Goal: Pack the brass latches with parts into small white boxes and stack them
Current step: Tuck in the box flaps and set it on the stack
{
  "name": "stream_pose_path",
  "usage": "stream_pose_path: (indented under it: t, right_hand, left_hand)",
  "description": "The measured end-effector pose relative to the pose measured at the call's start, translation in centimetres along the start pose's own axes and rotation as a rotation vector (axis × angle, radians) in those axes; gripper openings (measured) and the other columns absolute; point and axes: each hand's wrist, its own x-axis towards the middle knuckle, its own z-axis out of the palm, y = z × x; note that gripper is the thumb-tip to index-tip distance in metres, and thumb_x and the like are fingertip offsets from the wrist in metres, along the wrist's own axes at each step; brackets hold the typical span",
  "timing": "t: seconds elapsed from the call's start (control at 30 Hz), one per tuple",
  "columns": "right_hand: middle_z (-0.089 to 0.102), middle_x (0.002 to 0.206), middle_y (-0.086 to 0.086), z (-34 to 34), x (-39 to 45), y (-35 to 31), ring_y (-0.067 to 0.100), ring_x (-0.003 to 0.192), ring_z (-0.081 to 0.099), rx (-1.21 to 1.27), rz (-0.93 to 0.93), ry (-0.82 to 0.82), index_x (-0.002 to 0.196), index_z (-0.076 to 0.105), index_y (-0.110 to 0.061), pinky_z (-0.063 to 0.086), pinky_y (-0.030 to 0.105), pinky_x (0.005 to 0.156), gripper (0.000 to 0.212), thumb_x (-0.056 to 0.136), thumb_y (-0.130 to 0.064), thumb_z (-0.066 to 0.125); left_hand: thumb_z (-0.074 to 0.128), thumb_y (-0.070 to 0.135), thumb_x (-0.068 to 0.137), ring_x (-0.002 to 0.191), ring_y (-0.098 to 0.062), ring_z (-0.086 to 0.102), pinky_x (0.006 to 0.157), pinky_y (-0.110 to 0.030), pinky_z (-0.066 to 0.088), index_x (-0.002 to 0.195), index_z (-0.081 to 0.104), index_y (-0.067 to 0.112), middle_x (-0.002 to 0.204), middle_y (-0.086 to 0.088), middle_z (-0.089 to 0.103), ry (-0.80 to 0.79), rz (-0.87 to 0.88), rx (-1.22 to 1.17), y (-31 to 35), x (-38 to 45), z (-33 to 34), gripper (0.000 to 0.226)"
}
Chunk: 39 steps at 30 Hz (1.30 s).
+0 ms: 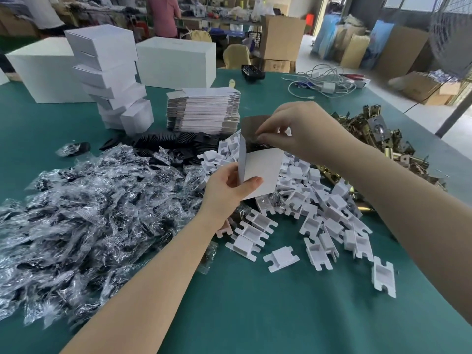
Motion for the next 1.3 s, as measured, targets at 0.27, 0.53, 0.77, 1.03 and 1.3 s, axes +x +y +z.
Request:
stream_pose_path:
  t: [0.27,0.53,0.77,1.03,1.3]
  right_hand:
    - [0.06,0.086,-0.012,0.0,0.2,-0.3,0.005,0.076,0.049,-0.015,-0.001,0.031,0.106,0.073,-0.018,0.043,0.018,0.073,0.016,0.096,-0.018,0.061]
    - [0.057,0.082,-0.018,-0.7,1.8,-0.4,-0.01,0.067,0.047,-0.059,0.013,-0.176,0.106,0.076,-0.025,0.029,0.003,0.061,0.017,0.093,-0.023,0.066]
    - [0.069,0.095,-0.009,-0.9,1.9,-0.5,0.009,0.08,0.05,-0.164,-0.022,-0.148,0.106,0.075,-0.028,0.045,0.029,0.075,0.017,0.092,-0.024,0.066]
    - [0.073,0.096,-0.008,-0.8,2.3,-1.5,0.01,0.08,0.06,-0.138,-0.069,-0.247,0.105,0.077,-0.028,0.05,0.025,0.081,0.019,0.09,-0.018,0.071]
    - [0.072,0.088,-0.01,-1.7,2.4,-1.1,0.007,0.075,0.057,-0.161,0.003,-0.323,0.1,0.079,-0.025,0.039,0.017,0.078,0.019,0.088,-0.013,0.07]
  left_hand:
    - [0.082,0.015,0.081,0.09,-0.002,0.07,0.072,-0.013,0.053,0.098,0.068,0.034,0.097,0.016,0.075,-0.015,-0.004,-0.021,-0.1,0.0,-0.1,0.029]
    - [0.082,0.018,0.081,0.092,-0.004,0.07,0.075,-0.016,0.054,0.099,0.068,0.034,0.099,0.015,0.075,-0.002,-0.014,-0.021,-0.2,0.0,-0.1,0.028]
    - [0.082,0.019,0.081,0.09,0.0,0.07,0.071,-0.012,0.053,0.1,0.067,0.034,0.097,0.017,0.075,-0.004,-0.04,-0.03,-0.1,0.0,-0.1,0.028]
    - [0.082,0.017,0.081,0.089,0.0,0.07,0.071,-0.011,0.052,0.1,0.067,0.035,0.096,0.018,0.075,-0.003,-0.038,-0.035,0.0,0.0,0.0,0.03]
    - [0.082,0.014,0.081,0.088,0.001,0.069,0.072,-0.012,0.053,0.1,0.067,0.033,0.095,0.019,0.075,-0.004,-0.034,-0.042,0.1,0.0,0.0,0.031]
